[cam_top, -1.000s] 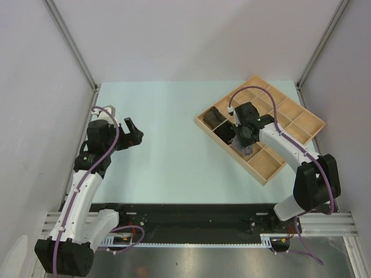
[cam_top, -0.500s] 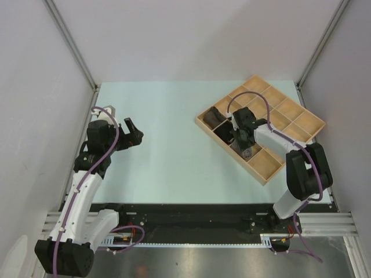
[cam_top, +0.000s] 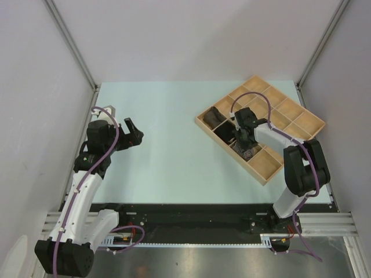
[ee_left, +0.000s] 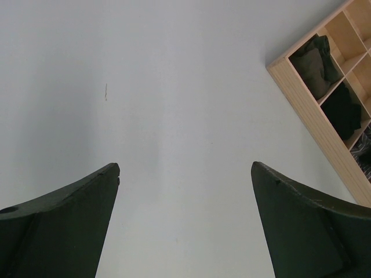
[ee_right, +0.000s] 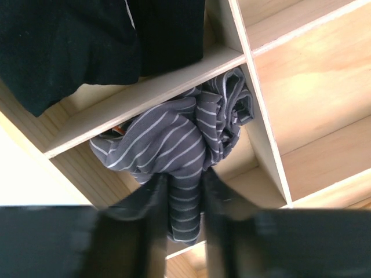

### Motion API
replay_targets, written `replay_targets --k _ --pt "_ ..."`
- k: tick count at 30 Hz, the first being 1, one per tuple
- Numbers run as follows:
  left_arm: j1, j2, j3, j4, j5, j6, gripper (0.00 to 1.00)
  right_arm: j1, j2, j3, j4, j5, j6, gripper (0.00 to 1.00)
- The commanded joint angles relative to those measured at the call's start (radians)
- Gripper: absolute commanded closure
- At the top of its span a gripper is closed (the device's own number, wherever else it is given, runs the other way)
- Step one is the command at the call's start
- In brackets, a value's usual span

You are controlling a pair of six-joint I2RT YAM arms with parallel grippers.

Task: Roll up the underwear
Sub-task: Place the underwear in the storage box, then reset both arms

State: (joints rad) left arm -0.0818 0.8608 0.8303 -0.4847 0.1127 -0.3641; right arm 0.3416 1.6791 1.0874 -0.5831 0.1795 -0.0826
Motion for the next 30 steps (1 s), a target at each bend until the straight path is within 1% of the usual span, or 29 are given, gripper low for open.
replay_targets --k 1,4,6,9,10,14,15,16,18,20,21,24,28,30 --pt "0.01 -0.009 -0.003 0.023 0.018 0.013 0.0 -0.01 -0.007 -0.024 0.0 0.025 0.033 0.58" --pt "0.01 -0.006 -0.002 0.018 0.018 0.013 0.0 -0.01 -0.048 -0.015 -0.015 0.012 0.038 0.43" --pt "0.011 -0.005 -0.002 0.018 0.016 0.013 0.0 -0.01 -0.082 -0.006 -0.027 0.017 0.04 0.4" --pt "0.014 -0.005 -0.002 0.017 0.015 0.014 0.0 -0.01 -0.117 0.012 -0.055 0.017 0.043 0.29" --pt "0.013 -0.006 -0.002 0.017 0.016 0.014 0.0 -0.01 -0.143 0.017 -0.063 0.011 0.044 0.22" --pt "0.02 -0.008 -0.002 0.015 0.01 0.016 0.0 -0.01 -0.231 0.04 -0.083 -0.015 0.049 0.18" --pt "0.02 -0.009 0.0 0.015 0.01 0.017 0.0 -0.012 -0.252 0.045 -0.084 -0.015 0.059 0.09" --pt "0.022 -0.019 0.0 0.015 0.01 0.022 0.0 -0.018 -0.272 0.046 -0.081 -0.017 0.067 0.06" --pt "0.024 -0.031 0.0 0.018 -0.004 0.025 0.0 -0.036 -0.338 0.046 -0.063 -0.021 0.116 0.04" --pt "0.024 -0.055 0.001 0.018 -0.025 0.037 0.0 -0.081 -0.41 0.046 -0.038 -0.058 0.161 0.02" --pt "0.024 -0.068 -0.003 0.021 -0.034 0.046 0.0 -0.091 -0.435 0.04 -0.008 -0.046 0.209 0.0" --pt "0.024 -0.106 -0.007 0.028 -0.073 0.062 0.0 -0.127 -0.541 0.017 0.052 -0.044 0.265 0.0" --pt "0.024 -0.146 -0.019 0.037 -0.1 0.071 0.0 -0.205 -0.63 -0.035 0.098 -0.066 0.359 0.0" --pt "0.024 -0.161 -0.02 0.046 -0.104 0.076 0.0 -0.234 -0.669 -0.064 0.109 -0.057 0.371 0.0"
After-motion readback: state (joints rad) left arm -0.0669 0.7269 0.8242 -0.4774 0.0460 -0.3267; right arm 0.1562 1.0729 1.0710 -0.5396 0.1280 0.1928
